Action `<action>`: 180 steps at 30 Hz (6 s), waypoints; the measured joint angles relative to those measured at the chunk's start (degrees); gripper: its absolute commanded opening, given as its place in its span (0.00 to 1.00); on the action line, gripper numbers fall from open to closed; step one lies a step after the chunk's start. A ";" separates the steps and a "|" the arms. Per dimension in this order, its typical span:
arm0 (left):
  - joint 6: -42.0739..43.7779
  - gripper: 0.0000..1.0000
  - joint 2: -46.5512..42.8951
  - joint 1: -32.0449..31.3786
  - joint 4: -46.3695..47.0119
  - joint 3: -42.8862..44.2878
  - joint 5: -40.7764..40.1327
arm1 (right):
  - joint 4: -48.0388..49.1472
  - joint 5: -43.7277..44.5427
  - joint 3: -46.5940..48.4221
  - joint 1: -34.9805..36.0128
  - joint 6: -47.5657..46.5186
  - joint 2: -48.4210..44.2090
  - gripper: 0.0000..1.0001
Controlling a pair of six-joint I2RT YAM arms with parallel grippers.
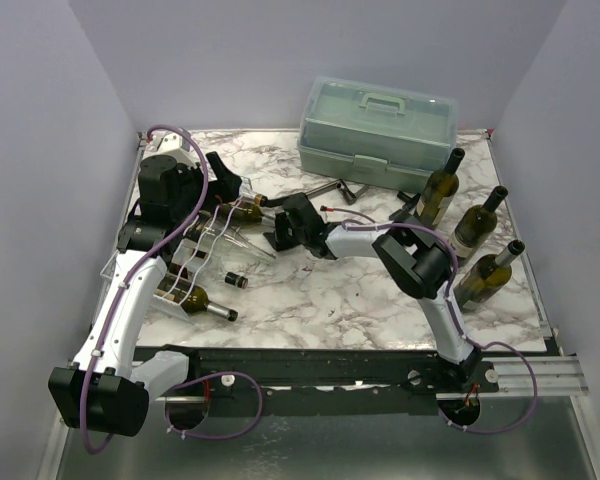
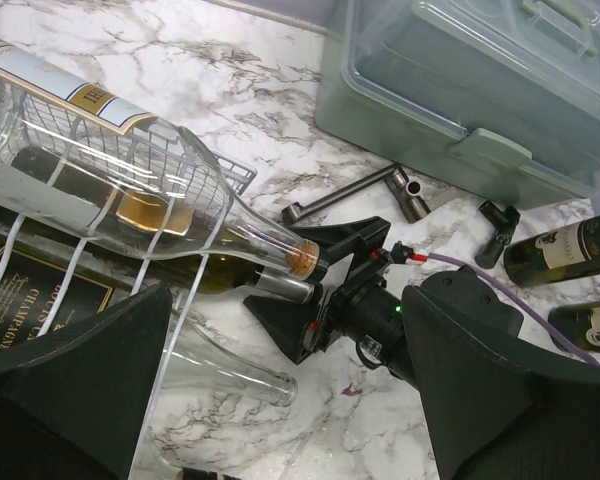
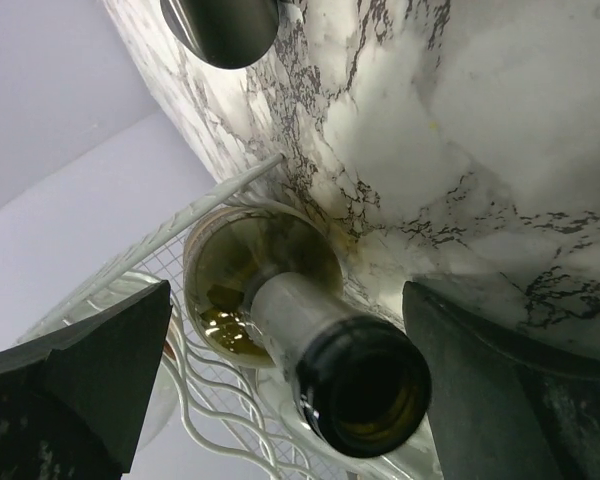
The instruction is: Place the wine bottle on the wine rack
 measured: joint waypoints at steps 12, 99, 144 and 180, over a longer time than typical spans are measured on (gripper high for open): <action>0.00 0.99 0.00 -0.35 0.00 0.00 0.00 | -3.91 -0.55 -3.93 -1.16 -5.22 -4.61 1.00; -0.07 0.99 1.31 -1.53 0.00 0.00 0.92 | -66.60 6.91 26.53 -43.08 -97.57 -32.04 0.68; -0.63 0.99 1.36 -1.86 0.00 0.00 1.09 | -69.29 -13.29 17.57 -42.42 -97.55 -34.64 0.00; -0.59 0.99 0.31 -1.86 0.00 0.00 1.07 | -24.00 -49.88 -29.92 -34.82 -54.36 -49.70 0.01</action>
